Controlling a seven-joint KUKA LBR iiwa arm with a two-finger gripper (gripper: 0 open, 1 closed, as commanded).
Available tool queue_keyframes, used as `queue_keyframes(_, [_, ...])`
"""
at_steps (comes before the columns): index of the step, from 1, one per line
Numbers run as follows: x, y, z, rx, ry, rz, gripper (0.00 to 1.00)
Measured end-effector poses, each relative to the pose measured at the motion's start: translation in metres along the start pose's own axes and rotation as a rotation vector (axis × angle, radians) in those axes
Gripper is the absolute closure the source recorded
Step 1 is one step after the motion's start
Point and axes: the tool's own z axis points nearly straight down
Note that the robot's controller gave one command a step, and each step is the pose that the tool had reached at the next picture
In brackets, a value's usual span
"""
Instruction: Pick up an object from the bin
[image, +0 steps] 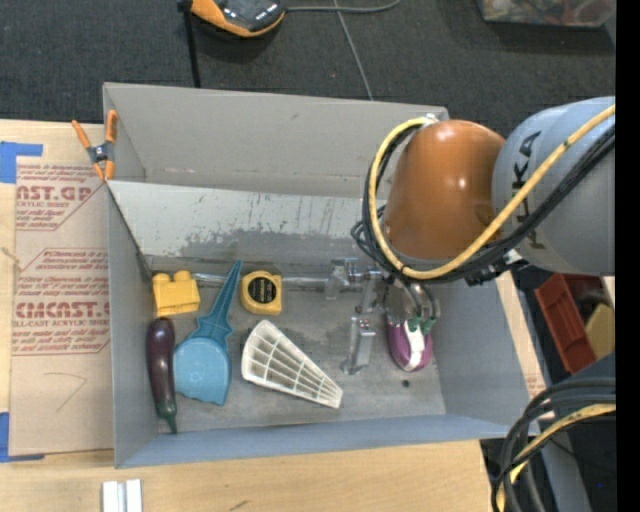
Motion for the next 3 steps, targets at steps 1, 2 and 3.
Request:
queue_keyframes(1, [-0.0016,-0.0002,-0.0043,-0.001,-0.008,0.001,1.00])
queue_keyframes(2, [-0.0016,-0.0003,-0.0043,-0.001,-0.008,0.001,0.00])
queue_keyframes(3, [-0.0016,-0.0003,-0.0043,-0.001,-0.008,0.001,0.00])
